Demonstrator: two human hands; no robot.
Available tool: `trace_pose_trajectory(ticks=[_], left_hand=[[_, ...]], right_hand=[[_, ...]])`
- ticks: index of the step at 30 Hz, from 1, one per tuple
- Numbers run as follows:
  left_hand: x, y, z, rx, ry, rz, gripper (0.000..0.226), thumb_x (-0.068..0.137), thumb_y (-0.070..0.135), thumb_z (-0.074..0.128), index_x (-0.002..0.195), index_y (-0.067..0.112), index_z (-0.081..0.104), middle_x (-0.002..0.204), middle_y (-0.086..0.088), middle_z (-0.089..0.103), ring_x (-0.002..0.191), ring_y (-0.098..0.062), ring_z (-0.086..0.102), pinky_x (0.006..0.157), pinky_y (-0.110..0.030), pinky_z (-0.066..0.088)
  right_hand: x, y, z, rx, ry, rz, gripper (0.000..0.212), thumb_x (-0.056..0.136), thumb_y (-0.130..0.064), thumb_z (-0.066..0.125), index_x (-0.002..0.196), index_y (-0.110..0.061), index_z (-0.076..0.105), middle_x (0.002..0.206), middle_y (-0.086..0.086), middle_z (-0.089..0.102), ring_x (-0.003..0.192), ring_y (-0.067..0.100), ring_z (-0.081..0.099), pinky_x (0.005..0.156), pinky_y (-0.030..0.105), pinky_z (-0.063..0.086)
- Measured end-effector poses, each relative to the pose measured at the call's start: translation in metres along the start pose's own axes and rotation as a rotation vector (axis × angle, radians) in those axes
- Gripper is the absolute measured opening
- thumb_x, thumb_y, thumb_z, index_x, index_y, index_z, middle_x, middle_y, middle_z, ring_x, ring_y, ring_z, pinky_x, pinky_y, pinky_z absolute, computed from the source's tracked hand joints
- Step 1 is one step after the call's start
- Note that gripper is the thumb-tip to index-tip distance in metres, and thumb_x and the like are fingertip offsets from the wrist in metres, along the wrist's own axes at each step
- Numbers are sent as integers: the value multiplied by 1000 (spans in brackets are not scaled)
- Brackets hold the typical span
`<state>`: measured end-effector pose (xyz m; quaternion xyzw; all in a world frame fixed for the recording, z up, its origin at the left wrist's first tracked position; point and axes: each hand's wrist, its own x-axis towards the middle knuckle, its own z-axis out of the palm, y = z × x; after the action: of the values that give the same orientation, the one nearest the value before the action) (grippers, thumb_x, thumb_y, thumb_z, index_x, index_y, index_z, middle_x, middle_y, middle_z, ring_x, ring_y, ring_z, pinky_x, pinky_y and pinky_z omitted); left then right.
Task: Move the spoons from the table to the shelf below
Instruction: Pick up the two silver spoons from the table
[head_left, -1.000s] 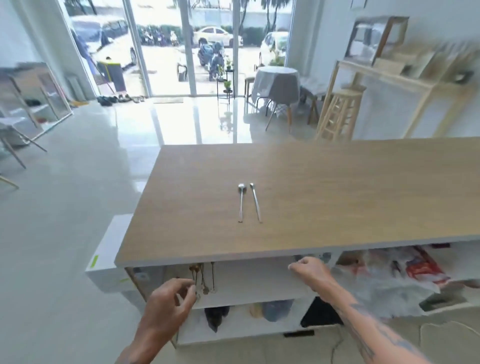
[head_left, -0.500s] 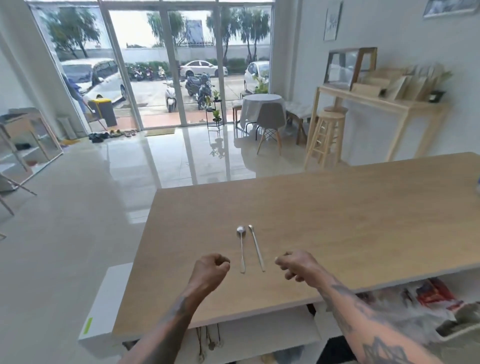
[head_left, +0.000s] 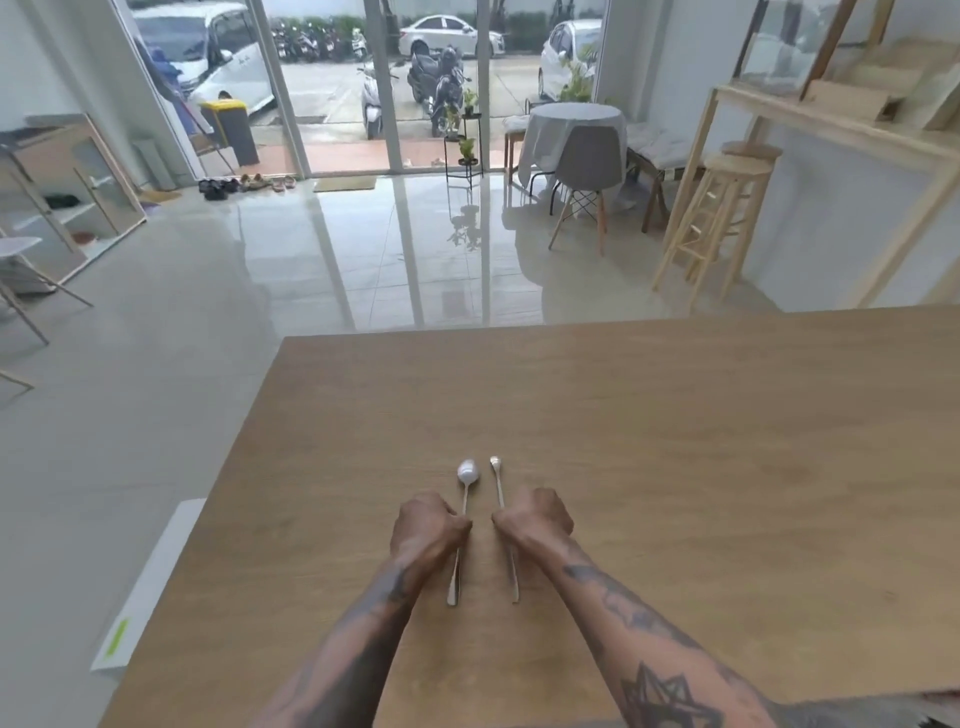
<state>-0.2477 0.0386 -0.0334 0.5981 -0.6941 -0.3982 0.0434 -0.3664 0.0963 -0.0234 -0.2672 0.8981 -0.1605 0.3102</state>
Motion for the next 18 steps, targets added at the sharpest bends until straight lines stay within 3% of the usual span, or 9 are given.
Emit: trace_pose_trajectory(ticks=[2, 5, 8, 12, 18], left_hand=[[5, 3, -1, -10, -22, -49, 30, 73, 26, 64, 79, 0, 77, 82, -12, 77, 67, -21, 67, 62, -28, 52], [11, 1, -6, -100, -56, -99, 28, 72, 27, 67, 79, 3, 78, 79, -8, 77, 71, -19, 70, 62, -27, 53], [8, -6, -9, -244, -81, -107, 24, 74, 25, 71, 78, 3, 77, 72, -6, 74, 62, -17, 66, 60, -28, 53], [-7, -18, -15, -420, -122, -57, 14, 80, 18, 71, 76, 4, 74, 57, 1, 66, 44, -6, 57, 45, -19, 46], [-49, -36, -51, -596, -116, 104, 13, 84, 15, 73, 79, 4, 71, 61, -1, 64, 47, -8, 53, 47, -18, 42]], right_hand=[[11, 0, -4, 21, -67, 22, 34, 83, -19, 60, 113, -8, 70, 117, 10, 69, 109, 27, 66, 78, 28, 49], [20, 2, -12, 61, -171, 2, 23, 79, -23, 62, 93, -7, 72, 100, 6, 72, 93, 23, 69, 73, 27, 53], [18, 6, -19, 133, -202, -21, 9, 80, -23, 66, 74, -16, 64, 82, 4, 65, 72, 18, 61, 53, 22, 46], [-2, 13, -28, 285, -225, -102, 11, 84, -17, 70, 77, -12, 62, 78, 5, 63, 61, 12, 55, 57, 23, 45], [-74, 7, -48, 480, -186, -220, 9, 86, -12, 69, 80, -8, 64, 69, 3, 55, 55, 11, 49, 39, 14, 33]])
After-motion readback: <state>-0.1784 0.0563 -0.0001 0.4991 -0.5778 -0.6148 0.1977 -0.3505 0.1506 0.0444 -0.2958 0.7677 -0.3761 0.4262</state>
